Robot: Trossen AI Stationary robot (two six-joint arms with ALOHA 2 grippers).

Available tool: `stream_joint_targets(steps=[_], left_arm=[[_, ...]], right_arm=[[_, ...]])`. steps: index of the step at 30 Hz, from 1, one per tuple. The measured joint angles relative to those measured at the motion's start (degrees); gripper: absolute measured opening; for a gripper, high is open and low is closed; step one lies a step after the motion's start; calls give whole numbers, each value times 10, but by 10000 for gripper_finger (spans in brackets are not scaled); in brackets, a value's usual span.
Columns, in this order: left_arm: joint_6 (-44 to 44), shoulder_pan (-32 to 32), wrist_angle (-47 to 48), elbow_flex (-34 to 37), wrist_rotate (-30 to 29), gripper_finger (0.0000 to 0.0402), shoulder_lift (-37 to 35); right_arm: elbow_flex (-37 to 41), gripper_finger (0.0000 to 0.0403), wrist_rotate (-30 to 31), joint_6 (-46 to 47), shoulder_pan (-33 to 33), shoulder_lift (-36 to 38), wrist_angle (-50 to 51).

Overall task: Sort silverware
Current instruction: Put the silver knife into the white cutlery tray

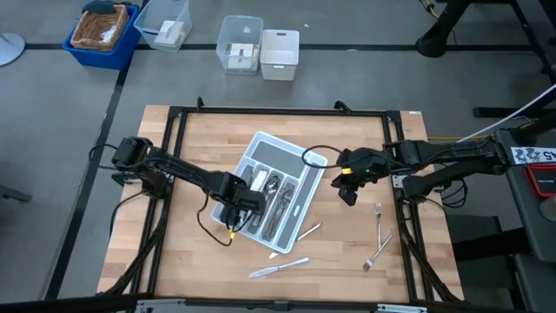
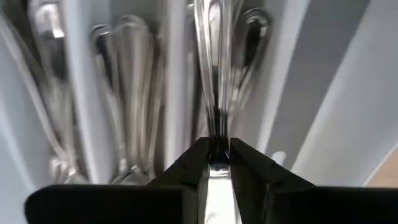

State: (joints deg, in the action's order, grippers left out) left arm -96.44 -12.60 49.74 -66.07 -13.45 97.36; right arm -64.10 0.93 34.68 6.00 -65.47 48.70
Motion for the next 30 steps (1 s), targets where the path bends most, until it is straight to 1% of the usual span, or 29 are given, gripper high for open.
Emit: stream_joint_targets(steps=[6, 10, 15, 17, 21, 24, 30], left_arm=[[0, 0, -34, 26, 0, 66, 0], [2, 0, -48, 30, -4, 67, 0], [38, -1, -61, 29, -32, 58, -4], [66, -1, -60, 28, -42, 54, -7], [170, -1, -61, 24, -45, 47, -21], [259, -1, -57, 24, -48, 45, -39], [487, -5, -55, 24, -50, 46, -82]], right_arm=[[0, 57, 0, 0, 0, 0, -18], [0, 57, 0, 8, 0, 0, -24], [0, 57, 0, 29, 0, -4, -26], [0, 57, -1, 30, 3, -13, -34], [0, 57, -5, 24, 27, -37, -80], [0, 57, -15, 23, 59, -61, -108], [0, 57, -11, 19, 124, -114, -118]])
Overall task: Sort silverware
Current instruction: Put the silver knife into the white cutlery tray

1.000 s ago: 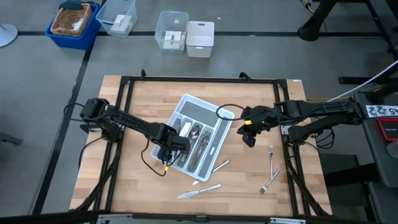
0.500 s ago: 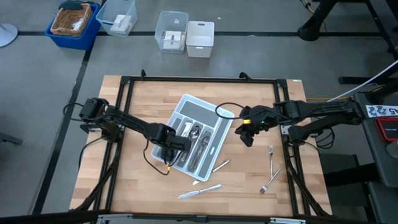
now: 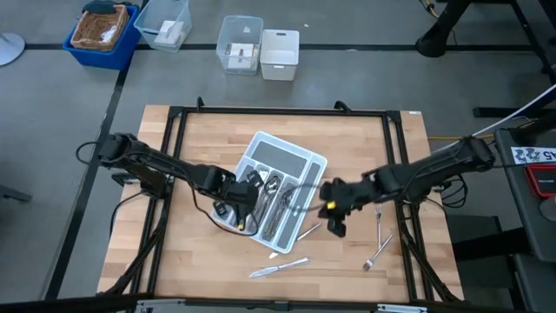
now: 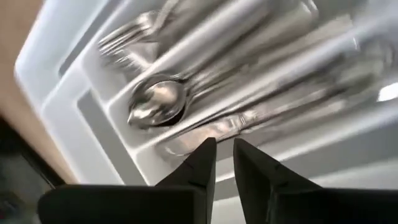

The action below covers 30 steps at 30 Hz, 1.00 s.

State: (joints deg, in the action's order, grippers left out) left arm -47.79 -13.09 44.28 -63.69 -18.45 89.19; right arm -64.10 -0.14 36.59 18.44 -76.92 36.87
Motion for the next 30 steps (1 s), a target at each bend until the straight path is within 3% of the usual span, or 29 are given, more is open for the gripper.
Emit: stream_joint_targets(steps=[8, 15, 22, 30], left_arm=[[318, -32, -4, -1, 10, 46, -27], [508, -83, -5, 0, 148, 46, -28], [610, -148, -111, 22, 160, 47, -28], [681, -189, -201, 73, 118, 47, -28]], right_arm=[[0, 57, 21, -11, 34, -80, -10], [0, 57, 4, -46, 33, -149, -21], [0, 65, -40, -103, 33, -206, -82], [0, 133, -38, -180, 33, -240, -101]])
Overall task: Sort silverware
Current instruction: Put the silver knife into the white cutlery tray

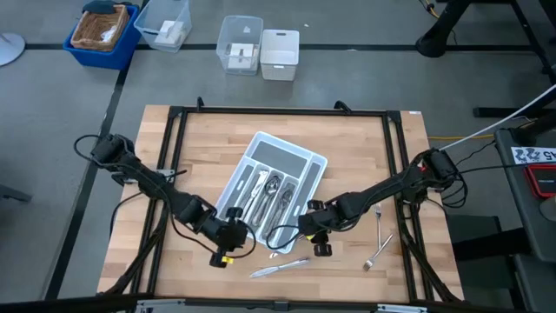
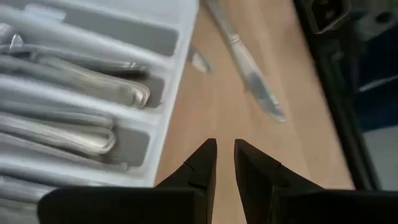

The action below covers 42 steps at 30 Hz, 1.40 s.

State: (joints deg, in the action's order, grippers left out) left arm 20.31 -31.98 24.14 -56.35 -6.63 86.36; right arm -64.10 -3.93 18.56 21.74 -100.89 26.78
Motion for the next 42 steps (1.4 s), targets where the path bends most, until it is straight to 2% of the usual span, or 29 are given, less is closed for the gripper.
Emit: stream_joint_targets(steps=[7, 15, 21, 33, 42], left_arm=[[48, -7, -10, 25, -26, 47, 0], [47, -7, -13, 25, -36, 47, 0], [46, -7, -13, 25, -43, 46, 0], [51, -7, -13, 25, -43, 46, 0], [52, -7, -13, 24, -47, 46, 0]], right_arm=[[0, 151, 16, -56, 0, -39, -12], [0, 152, 29, -79, 0, -77, -68], [-3, 151, 17, -81, 0, -93, -69], [-2, 78, -16, -54, 15, -95, -55], [-2, 72, 2, -5, 64, -95, -45]])
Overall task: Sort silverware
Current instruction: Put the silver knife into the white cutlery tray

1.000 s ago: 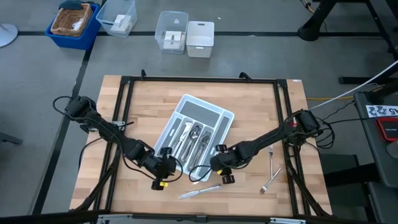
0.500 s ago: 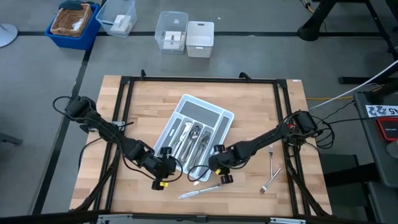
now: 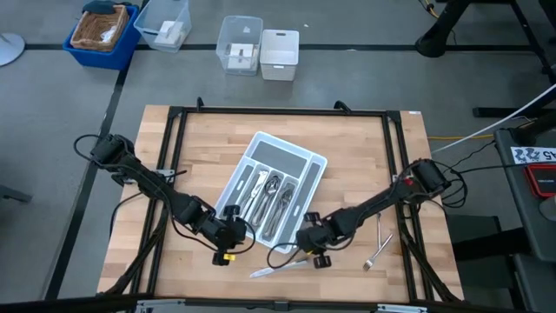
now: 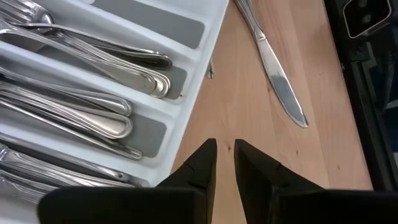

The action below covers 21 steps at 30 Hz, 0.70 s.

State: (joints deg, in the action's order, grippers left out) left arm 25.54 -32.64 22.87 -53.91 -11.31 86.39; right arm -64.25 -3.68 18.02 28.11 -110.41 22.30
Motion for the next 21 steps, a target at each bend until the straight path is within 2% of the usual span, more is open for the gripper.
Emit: stream_joint_targets(steps=[11, 21], left_arm=[[1, 0, 0, 0, -9, 46, 0], [15, 0, 0, 0, -9, 46, 0]], right_arm=[[0, 72, -5, 61, 24, 0, 22], [0, 72, -34, 118, 43, 0, 47]])
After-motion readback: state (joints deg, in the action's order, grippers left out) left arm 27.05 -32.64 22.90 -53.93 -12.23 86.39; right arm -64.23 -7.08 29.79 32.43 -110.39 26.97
